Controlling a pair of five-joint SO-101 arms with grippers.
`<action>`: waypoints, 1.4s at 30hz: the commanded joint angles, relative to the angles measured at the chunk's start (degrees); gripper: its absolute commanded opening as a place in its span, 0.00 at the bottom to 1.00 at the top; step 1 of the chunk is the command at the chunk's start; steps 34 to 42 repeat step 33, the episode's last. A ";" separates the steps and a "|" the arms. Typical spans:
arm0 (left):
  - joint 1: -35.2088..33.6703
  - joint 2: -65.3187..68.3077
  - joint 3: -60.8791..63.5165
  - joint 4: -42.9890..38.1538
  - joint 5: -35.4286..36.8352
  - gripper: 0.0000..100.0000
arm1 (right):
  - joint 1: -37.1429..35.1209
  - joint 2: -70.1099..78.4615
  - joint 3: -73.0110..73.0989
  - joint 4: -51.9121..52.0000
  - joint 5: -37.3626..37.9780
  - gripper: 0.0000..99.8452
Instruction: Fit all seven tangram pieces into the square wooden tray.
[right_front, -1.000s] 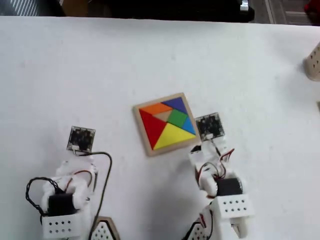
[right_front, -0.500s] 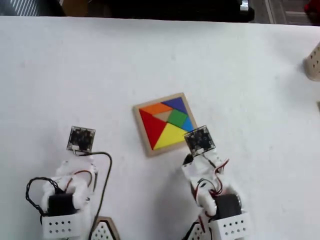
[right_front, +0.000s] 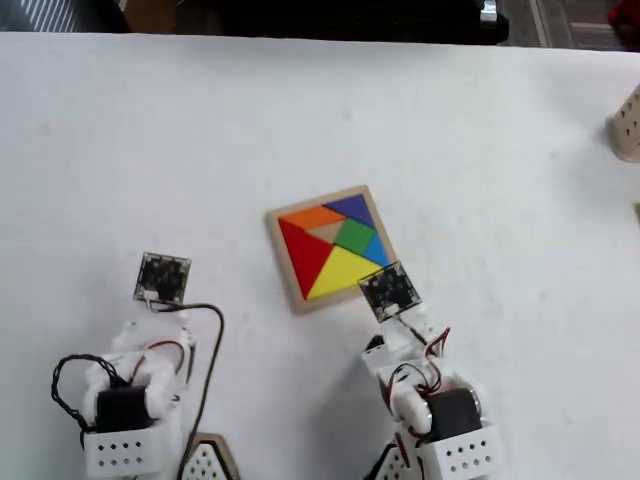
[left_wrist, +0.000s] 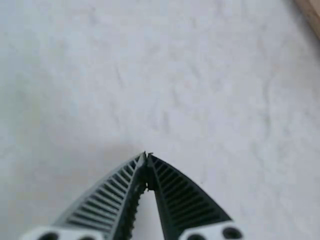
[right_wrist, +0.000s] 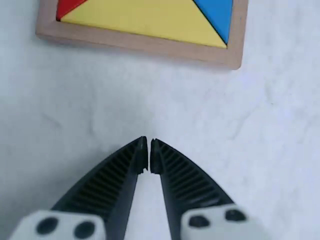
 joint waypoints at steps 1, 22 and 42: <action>-0.57 -0.40 -0.26 0.44 -1.23 0.02 | -0.57 -0.57 0.26 0.57 0.18 0.02; -0.57 -0.40 -0.26 0.44 -1.23 0.02 | 1.10 -0.66 0.26 0.57 0.26 0.02; -0.57 -0.40 -0.26 0.44 -1.23 0.02 | 1.10 -0.66 0.26 0.57 0.26 0.02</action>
